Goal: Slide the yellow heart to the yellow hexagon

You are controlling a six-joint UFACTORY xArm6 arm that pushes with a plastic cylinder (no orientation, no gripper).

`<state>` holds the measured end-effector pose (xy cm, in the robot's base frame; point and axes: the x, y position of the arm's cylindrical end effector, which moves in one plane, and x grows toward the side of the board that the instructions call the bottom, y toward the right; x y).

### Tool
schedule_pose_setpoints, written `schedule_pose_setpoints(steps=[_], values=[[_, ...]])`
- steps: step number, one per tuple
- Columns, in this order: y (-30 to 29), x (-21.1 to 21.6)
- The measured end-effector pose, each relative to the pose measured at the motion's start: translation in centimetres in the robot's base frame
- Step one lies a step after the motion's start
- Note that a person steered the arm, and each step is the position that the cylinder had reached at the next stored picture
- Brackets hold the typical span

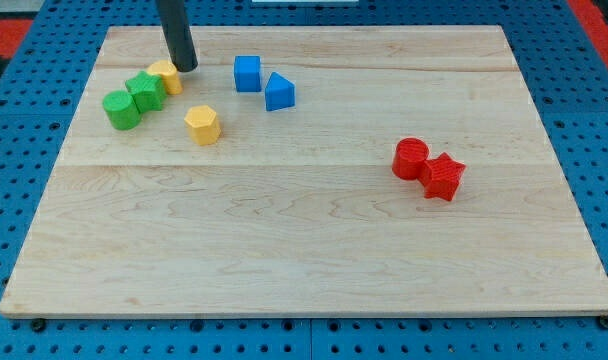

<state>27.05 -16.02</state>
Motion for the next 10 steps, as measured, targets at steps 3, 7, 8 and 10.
schedule_pose_setpoints(steps=[3,7,8,10], values=[[-0.7,-1.6],[-10.5,-4.9],[-10.5,-3.9],[-7.9,-1.0]])
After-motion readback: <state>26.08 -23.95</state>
